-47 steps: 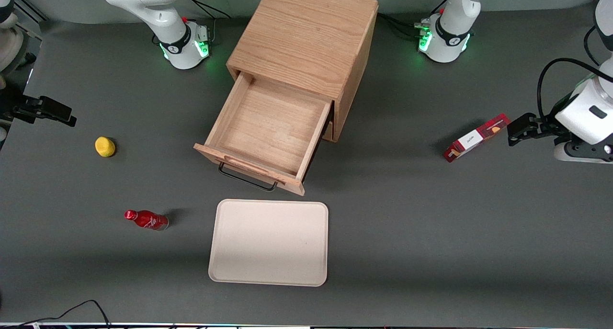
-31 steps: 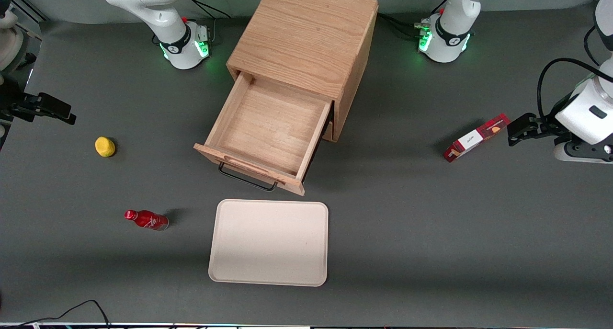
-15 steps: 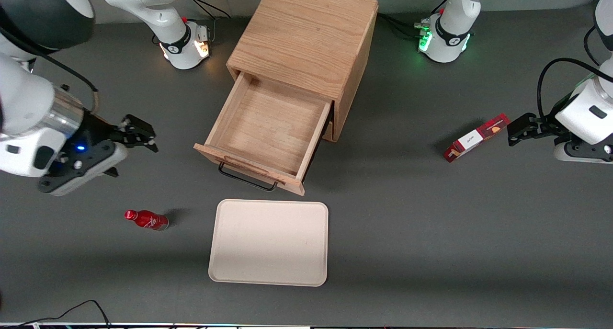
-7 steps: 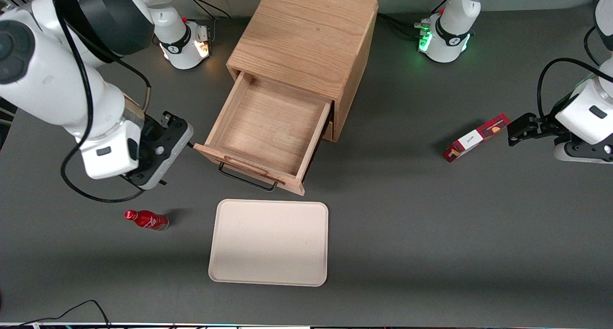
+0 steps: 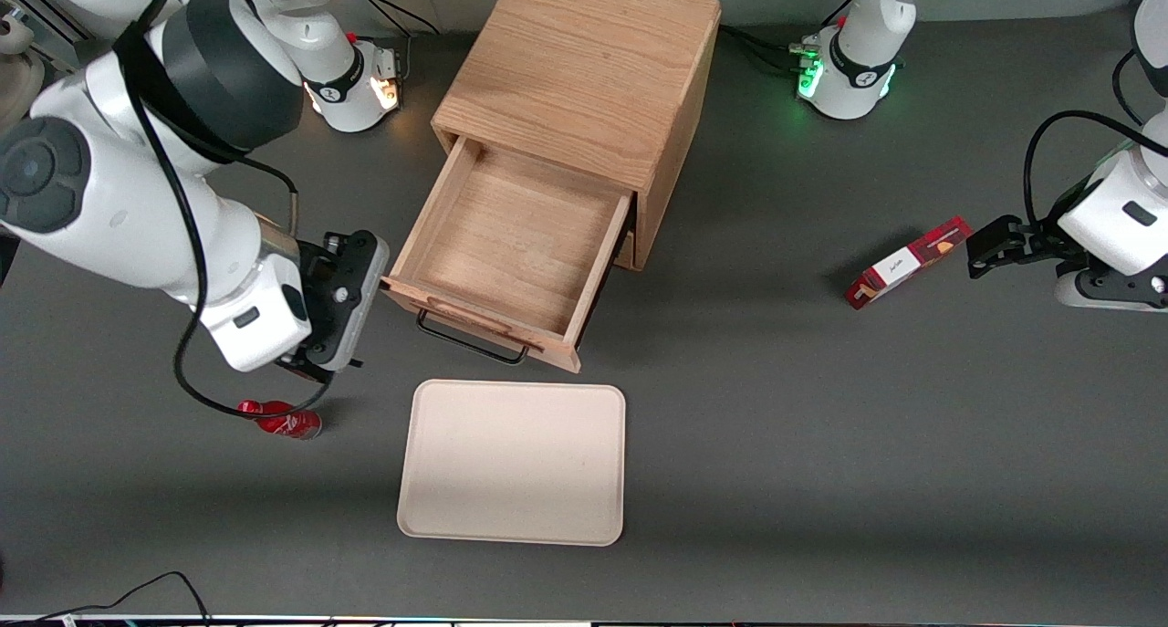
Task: Close top drawer
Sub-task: 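Move the right gripper toward the black handle of the open wooden drawer, then position the right gripper against the drawer front beside the black handle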
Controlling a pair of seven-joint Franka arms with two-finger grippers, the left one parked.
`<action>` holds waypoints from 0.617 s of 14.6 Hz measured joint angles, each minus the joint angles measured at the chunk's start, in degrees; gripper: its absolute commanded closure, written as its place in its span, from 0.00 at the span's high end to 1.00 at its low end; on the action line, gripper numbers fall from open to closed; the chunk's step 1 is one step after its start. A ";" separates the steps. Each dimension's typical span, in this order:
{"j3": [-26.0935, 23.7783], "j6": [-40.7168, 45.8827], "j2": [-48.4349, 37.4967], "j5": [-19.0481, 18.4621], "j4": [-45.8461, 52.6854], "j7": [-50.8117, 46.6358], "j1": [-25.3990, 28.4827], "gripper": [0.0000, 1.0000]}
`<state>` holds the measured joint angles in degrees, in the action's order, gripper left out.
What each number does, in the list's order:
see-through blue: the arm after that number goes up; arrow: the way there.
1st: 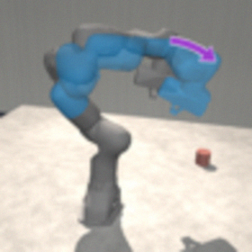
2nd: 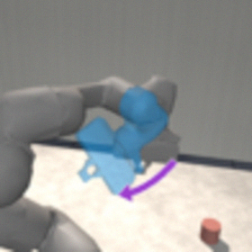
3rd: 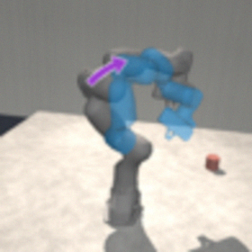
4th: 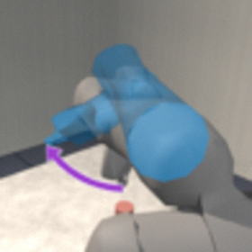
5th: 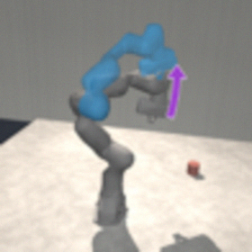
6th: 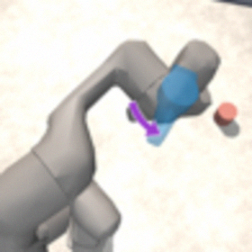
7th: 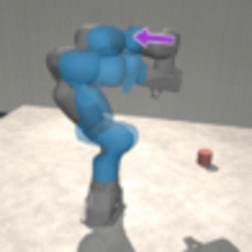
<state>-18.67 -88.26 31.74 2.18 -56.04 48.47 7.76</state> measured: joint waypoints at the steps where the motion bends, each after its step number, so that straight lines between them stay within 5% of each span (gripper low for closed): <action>1: 0.02 -0.68 1.05 1.17 -0.02 -0.36 -0.28 1.00; 9: -0.43 -3.70 10.25 4.79 0.16 -1.25 -2.01 1.00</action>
<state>-19.09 -91.96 41.99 6.97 -55.88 47.21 5.75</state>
